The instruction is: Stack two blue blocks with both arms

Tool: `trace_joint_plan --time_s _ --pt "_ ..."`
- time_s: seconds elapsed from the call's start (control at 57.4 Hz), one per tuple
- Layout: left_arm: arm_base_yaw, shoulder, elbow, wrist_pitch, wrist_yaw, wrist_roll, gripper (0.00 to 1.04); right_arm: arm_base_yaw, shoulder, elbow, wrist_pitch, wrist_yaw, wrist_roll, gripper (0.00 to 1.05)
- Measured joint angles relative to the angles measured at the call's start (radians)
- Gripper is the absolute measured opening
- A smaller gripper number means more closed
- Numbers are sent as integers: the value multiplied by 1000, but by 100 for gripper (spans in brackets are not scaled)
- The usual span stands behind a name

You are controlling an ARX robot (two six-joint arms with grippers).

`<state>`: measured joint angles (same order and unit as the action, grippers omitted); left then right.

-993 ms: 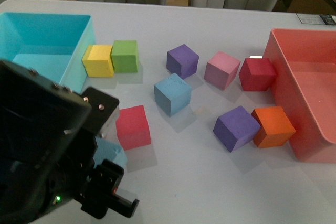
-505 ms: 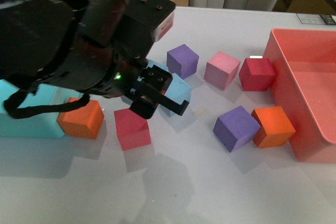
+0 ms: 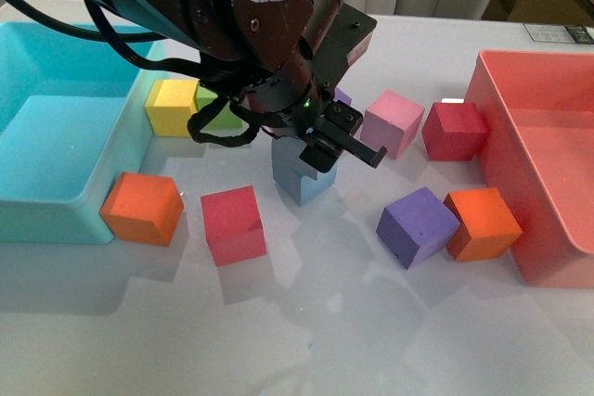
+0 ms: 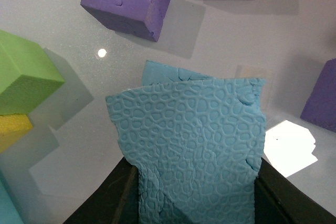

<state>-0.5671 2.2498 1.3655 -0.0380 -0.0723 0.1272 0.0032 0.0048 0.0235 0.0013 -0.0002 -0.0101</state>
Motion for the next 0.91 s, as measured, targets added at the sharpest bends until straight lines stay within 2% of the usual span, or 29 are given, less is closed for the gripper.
trace_joint_plan --time_s 0.453,0.575,0.749,0.906 --pt "5 81 93 -45 -9 29 41 0 0 0 0 0 0 96" --pt "6 83 97 -48 -6 31 60 0 0 0 0 0 0 96" --pt "12 84 97 -49 14 29 97 0 0 0 0 0 0 96" --pt "25 47 50 -32 28 19 96 0 0 0 0 0 0 96"
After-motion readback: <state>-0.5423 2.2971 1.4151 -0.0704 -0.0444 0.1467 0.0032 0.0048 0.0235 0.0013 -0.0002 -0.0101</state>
